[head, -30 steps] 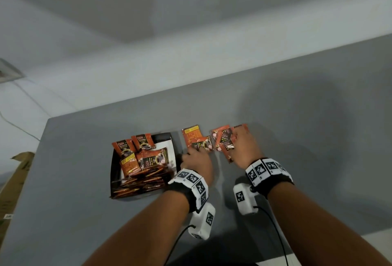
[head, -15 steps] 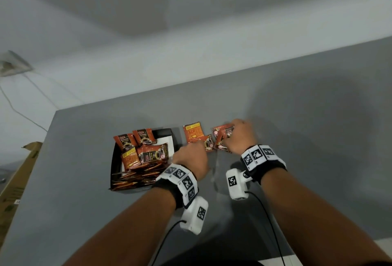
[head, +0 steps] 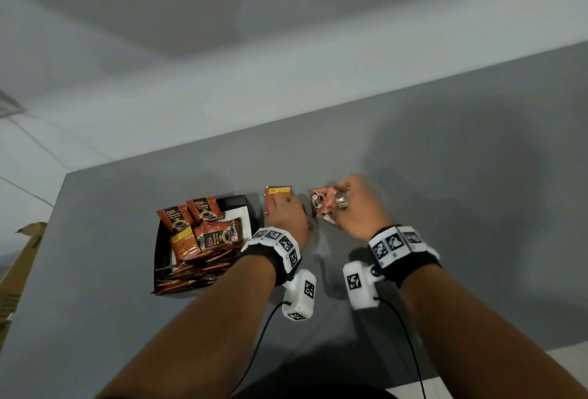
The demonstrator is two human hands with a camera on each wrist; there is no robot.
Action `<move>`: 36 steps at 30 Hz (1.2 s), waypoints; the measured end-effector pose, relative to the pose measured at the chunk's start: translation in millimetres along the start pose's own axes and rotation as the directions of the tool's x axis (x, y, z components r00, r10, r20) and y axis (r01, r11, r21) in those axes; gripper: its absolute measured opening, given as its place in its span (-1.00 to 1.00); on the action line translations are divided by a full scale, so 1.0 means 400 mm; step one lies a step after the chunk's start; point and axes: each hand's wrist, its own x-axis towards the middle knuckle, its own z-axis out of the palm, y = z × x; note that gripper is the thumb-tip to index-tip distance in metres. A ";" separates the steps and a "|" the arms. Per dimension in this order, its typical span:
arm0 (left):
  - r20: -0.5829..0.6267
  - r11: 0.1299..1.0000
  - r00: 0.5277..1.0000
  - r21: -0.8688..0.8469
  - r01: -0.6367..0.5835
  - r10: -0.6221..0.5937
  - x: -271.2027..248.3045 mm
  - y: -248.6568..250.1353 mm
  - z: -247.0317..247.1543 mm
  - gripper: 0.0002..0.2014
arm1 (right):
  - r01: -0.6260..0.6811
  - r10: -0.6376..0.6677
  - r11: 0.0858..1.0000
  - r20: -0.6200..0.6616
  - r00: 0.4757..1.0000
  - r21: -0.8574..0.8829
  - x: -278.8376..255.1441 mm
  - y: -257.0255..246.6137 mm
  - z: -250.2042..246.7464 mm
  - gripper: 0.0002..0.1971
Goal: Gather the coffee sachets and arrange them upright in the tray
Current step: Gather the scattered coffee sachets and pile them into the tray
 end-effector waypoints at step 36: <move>-0.021 0.913 0.976 -0.358 0.194 -0.215 0.061 -0.017 -0.050 -0.45 | 0.069 -0.008 0.976 0.284 0.959 -0.207 0.077 -0.077 0.003 -0.51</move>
